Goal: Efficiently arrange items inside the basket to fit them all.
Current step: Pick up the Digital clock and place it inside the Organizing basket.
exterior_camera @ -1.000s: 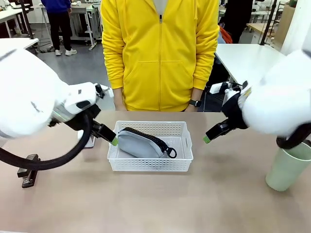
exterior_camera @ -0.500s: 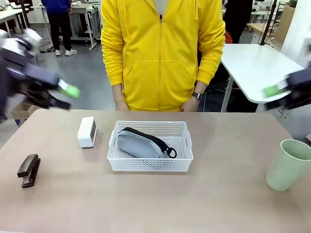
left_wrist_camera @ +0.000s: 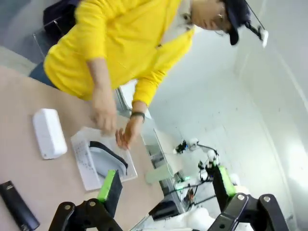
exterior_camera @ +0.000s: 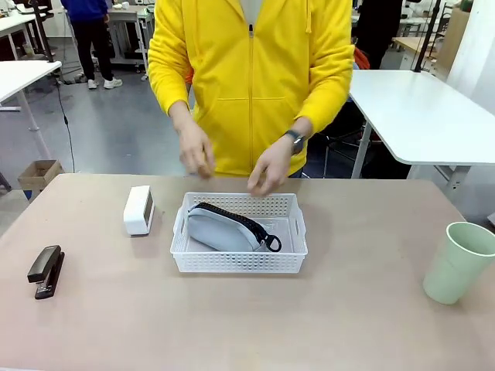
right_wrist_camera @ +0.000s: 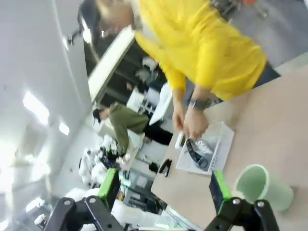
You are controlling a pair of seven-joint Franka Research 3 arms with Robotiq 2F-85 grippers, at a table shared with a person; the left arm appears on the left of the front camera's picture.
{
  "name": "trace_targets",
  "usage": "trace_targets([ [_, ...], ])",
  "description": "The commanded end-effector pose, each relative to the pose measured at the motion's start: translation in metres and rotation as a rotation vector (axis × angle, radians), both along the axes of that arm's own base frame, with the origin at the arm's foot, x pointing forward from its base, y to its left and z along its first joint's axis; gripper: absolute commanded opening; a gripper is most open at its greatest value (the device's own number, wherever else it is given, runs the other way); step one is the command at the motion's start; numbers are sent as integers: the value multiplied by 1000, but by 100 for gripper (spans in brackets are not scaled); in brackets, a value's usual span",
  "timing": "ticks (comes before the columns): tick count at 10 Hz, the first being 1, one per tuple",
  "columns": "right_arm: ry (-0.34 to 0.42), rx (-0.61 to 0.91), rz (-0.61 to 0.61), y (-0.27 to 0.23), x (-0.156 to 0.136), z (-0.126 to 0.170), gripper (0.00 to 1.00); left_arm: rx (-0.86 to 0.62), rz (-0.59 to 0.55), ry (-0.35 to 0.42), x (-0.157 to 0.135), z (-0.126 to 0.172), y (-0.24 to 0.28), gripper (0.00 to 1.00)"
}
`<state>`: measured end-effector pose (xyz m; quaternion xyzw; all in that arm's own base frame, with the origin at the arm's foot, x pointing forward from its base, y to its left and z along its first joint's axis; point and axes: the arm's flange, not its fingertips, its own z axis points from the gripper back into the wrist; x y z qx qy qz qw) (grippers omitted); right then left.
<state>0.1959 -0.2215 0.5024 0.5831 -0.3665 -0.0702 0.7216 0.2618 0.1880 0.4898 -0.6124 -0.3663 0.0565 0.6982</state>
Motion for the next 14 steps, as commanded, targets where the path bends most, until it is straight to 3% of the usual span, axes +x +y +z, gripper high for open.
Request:
trace_targets([
  [1,-5,31,-28,55,-23,-61,100,-25,32,50,-53,-77,-93,100],
  [3,20,-14,-21,59,-17,-63,100,-15,33,70,-43,-73,-105,100],
  [4,58,-89,-91,64,-12,-60,100,14,90,106,-41,-68,-105,100],
  [5,42,18,-26,-19,-11,-40,100,-31,24,94,13,-44,9,100],
  [11,42,18,-26,-19,-11,-40,100,-40,33,113,12,-44,9,100],
  [13,42,18,-26,-19,-11,-40,100,91,-36,258,5,-29,-5,100],
  [14,42,18,-26,-19,-11,-40,100,403,-219,458,35,27,-45,100],
])
